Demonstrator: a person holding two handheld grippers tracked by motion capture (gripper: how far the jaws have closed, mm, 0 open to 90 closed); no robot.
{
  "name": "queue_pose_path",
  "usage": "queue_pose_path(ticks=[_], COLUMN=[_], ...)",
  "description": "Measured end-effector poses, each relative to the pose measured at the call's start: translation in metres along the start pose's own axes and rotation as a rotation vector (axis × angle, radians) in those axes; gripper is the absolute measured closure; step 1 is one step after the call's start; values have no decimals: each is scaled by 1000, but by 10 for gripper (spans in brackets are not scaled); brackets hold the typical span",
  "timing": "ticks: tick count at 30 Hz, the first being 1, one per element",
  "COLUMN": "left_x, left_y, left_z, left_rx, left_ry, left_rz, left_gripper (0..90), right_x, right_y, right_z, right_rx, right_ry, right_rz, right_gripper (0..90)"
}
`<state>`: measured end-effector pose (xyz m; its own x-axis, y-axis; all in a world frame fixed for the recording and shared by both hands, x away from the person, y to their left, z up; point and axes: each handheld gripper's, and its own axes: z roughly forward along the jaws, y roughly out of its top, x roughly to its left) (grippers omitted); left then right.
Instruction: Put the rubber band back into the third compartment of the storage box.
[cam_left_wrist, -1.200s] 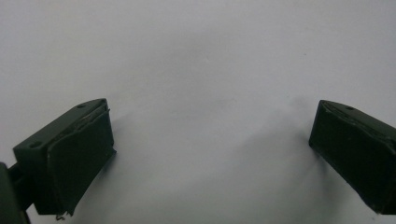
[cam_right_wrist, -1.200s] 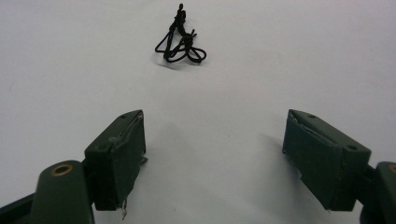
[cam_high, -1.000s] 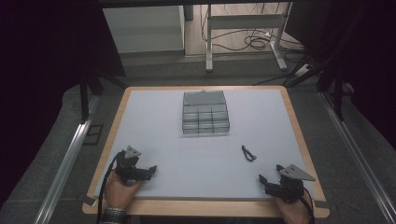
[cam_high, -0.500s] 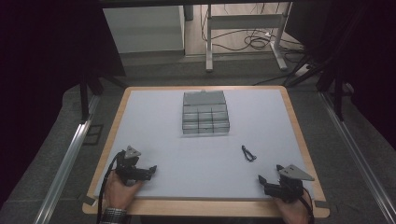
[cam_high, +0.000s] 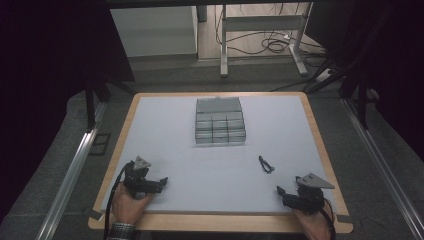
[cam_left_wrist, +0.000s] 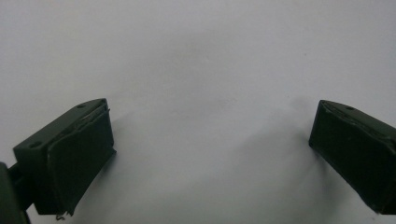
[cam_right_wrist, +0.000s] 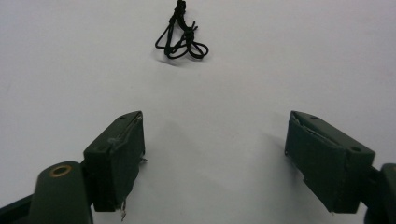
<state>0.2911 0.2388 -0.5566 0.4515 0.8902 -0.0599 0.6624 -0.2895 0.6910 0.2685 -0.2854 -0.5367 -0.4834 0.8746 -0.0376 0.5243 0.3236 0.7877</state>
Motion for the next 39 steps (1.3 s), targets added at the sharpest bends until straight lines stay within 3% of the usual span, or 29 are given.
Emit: queue_pose_path(ticks=[5,21,39], left_x=[0,0,0], left_y=[0,0,0], left_z=[0,0,0], left_rx=[1,0,5], left_ry=[0,0,0], left_rz=[1,1,6], left_gripper=[0,0,0], right_x=[1,-12,-19], right_y=[8,29,46], right_z=[-1,-1,15], right_rx=[17,85,186], right_ry=[11,25,40], right_rz=[-4,50,36], right_gripper=[236,289,391])
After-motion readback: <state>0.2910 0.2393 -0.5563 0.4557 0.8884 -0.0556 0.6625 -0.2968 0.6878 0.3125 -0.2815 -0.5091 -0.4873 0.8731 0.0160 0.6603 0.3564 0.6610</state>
